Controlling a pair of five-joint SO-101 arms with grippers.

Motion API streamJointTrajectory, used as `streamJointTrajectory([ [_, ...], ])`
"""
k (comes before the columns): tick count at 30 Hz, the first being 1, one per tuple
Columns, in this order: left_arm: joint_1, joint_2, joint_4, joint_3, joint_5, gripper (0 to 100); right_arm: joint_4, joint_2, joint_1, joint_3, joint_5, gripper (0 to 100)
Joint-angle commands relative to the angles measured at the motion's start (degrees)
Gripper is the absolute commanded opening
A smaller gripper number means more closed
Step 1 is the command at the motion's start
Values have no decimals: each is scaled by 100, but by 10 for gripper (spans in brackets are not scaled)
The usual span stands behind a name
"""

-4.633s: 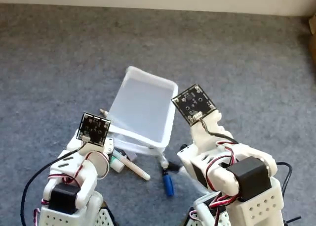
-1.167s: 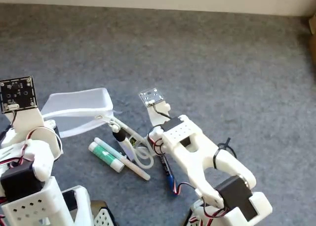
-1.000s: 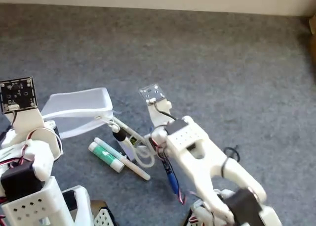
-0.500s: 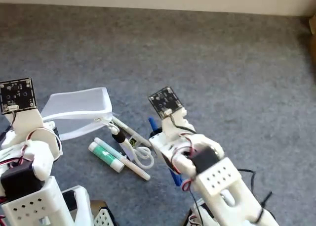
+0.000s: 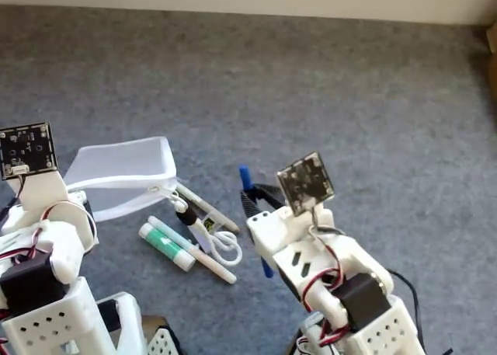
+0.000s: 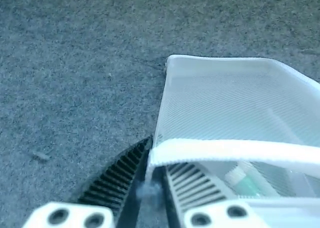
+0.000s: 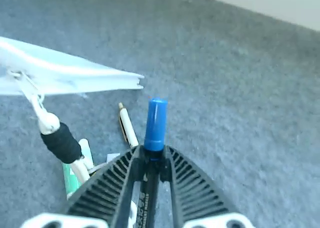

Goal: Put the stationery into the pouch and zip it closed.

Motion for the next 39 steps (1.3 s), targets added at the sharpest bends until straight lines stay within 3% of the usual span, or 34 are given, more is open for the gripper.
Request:
streamJointTrajectory([
  [1,-4,127,-26,4,-26,7,13,-233,-84,-101,-62,5],
  [8,163,163,-26,4,-26,7,-646,-224,-136,-374,-62,5],
  [19,259,163,-35,4,-26,7,-3670,-215,-1868,-593,-9,5],
  [24,259,163,-35,4,-26,7,-4716,-127,-2264,-593,-9,5],
  [39,690,171,-44,-40,0,7,-8031,2967,-2308,-655,-9,5],
])
